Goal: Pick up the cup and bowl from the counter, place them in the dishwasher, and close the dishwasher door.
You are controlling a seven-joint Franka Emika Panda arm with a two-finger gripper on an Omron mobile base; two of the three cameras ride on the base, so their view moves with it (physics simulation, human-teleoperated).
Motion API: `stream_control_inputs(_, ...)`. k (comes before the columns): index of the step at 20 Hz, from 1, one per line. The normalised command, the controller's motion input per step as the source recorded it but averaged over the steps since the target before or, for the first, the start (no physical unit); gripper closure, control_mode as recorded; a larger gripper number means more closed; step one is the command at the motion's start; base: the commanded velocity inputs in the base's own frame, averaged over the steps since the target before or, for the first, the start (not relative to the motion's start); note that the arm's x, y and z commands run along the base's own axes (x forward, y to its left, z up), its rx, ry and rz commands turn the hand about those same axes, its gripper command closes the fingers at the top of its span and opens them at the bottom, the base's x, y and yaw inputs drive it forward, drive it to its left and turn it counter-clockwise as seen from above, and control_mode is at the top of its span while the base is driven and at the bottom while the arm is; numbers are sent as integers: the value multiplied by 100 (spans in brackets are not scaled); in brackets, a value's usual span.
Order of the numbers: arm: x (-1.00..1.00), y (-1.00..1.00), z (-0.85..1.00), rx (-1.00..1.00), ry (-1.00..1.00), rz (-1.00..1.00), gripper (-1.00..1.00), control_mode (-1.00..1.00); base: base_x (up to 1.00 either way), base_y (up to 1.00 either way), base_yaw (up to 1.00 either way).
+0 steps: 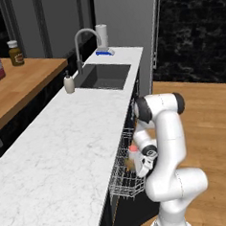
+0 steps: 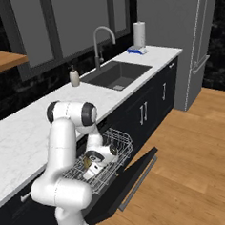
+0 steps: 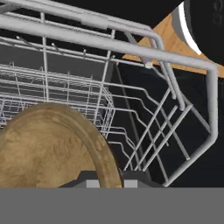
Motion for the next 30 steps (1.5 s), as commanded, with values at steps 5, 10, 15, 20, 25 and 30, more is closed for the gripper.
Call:
stream_control_inputs(5,41,6,-28,0,8,-3,100,-100,0,0,0)
stream_control_inputs(10,37,0,-31,0,12,-6,100,-100,0,0,0)
stream_control_inputs(15,25,0,-29,0,10,-7,100,-100,0,0,0)
stream_control_inputs(20,3,4,-13,0,3,-10,-100,-100,0,0,0)
stream_control_inputs(25,0,0,0,0,1,-11,-100,-100,0,0,0)
stream_control_inputs(30,-11,0,2,0,0,-10,-100,-100,0,0,0)
